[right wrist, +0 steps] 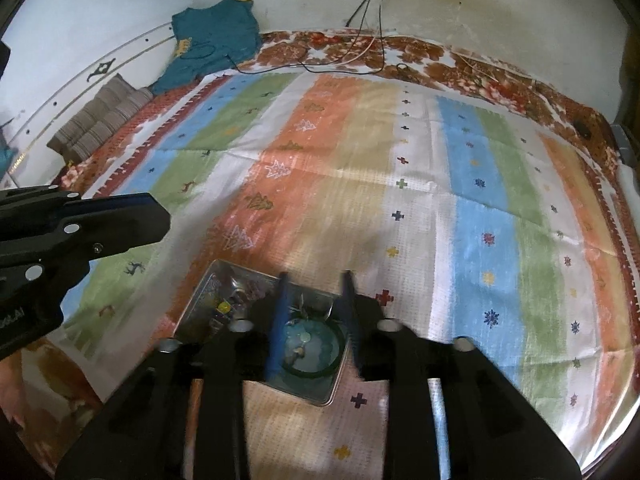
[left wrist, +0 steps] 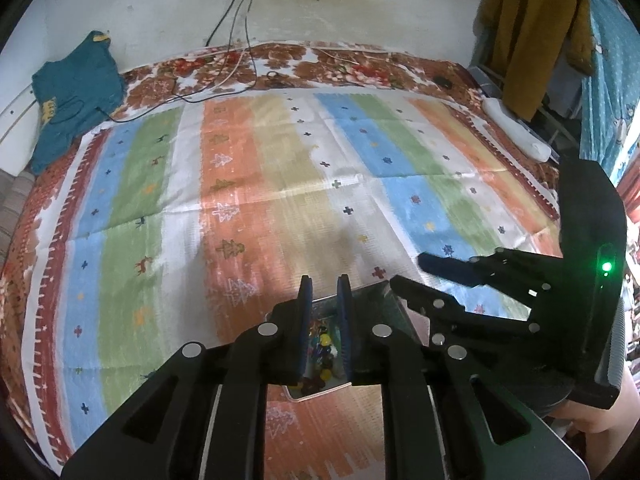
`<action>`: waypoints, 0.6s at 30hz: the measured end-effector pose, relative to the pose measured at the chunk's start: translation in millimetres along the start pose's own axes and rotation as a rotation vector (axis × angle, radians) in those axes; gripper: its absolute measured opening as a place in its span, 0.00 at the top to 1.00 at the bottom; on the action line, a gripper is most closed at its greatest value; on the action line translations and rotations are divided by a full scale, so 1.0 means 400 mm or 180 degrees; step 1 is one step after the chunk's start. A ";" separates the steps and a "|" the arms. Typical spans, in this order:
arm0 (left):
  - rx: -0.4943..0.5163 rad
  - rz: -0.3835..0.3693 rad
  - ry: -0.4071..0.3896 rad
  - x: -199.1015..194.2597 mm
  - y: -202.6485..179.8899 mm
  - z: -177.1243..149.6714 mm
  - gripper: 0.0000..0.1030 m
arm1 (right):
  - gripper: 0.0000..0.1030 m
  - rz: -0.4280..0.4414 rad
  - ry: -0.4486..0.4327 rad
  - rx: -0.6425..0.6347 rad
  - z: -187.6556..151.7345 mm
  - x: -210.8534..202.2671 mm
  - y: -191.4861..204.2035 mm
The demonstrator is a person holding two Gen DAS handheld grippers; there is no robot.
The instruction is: Organize jewelry
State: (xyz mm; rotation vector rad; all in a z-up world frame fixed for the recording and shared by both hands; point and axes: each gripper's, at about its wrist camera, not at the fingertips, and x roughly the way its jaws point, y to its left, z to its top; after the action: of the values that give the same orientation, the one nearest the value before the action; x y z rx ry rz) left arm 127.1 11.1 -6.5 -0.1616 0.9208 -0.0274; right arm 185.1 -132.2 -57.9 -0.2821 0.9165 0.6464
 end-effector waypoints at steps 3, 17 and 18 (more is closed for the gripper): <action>-0.0001 0.0017 0.0005 -0.008 0.002 -0.012 0.78 | 0.65 -0.0004 0.0004 0.0020 -0.008 -0.008 -0.003; 0.0058 0.0072 -0.0013 -0.058 0.000 -0.093 0.47 | 0.47 0.0070 -0.0090 0.0057 -0.077 -0.095 -0.010; 0.0053 0.0074 -0.0011 -0.060 0.001 -0.096 0.45 | 0.46 0.0073 -0.0093 0.0068 -0.082 -0.099 -0.013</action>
State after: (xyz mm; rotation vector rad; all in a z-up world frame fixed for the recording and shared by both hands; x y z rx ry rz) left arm 82.0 8.9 -10.4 -0.1355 0.9186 -0.0132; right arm 149.8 -167.8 -45.4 -0.2429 0.8993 0.6601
